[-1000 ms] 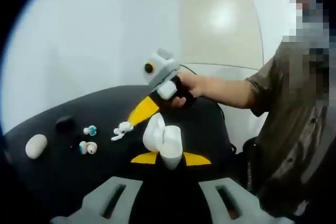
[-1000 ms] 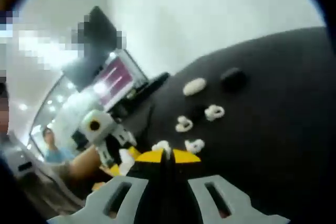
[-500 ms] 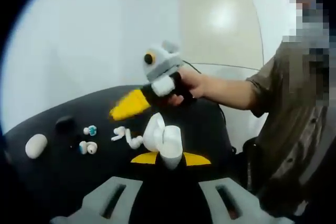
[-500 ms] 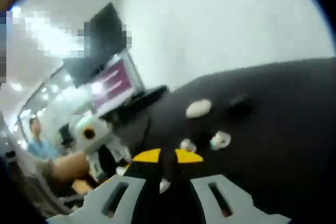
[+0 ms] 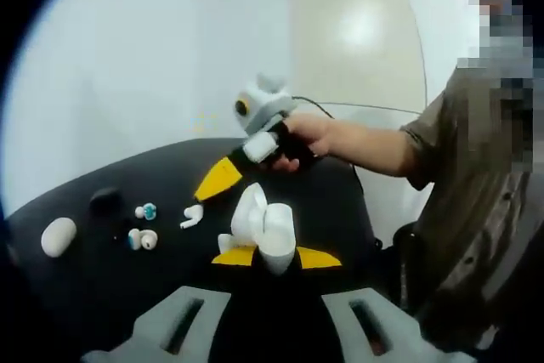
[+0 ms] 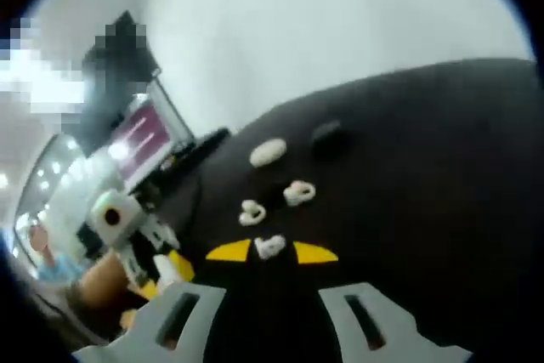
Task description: Pick up three earphones and place each one into its charging case using tactile feedback, ensure that each earphone is properly inserted and securely positioned inside the case.
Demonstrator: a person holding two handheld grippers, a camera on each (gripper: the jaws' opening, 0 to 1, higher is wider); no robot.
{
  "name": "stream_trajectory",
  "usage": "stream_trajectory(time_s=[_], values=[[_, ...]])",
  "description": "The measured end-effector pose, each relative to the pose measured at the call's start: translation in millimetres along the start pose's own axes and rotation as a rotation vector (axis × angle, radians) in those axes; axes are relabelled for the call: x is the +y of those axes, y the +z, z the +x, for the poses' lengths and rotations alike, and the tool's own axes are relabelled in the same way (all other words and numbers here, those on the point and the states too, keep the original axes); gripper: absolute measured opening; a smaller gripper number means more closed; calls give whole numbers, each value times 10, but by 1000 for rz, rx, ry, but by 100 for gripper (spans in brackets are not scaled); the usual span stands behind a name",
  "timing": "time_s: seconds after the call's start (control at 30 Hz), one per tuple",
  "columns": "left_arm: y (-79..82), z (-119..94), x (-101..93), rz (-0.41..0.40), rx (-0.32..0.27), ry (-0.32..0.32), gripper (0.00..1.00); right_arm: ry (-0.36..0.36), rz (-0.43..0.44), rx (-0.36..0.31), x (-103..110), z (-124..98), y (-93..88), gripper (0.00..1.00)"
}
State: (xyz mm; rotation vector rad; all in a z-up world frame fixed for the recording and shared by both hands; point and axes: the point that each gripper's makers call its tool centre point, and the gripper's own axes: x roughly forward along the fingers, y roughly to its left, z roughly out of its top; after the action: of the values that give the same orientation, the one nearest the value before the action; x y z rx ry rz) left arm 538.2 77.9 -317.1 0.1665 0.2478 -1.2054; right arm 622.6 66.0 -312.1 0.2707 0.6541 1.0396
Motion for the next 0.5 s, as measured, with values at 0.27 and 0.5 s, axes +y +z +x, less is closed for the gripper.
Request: stream_trajectory(time_s=[0.27,0.5], values=[[3,8,-17,-2,0,-2,14,-155,-248,24,-125,100,29,13],[8,15,-42,-1,0,-2,14,-167,-378,41,-123,92,20,13]])
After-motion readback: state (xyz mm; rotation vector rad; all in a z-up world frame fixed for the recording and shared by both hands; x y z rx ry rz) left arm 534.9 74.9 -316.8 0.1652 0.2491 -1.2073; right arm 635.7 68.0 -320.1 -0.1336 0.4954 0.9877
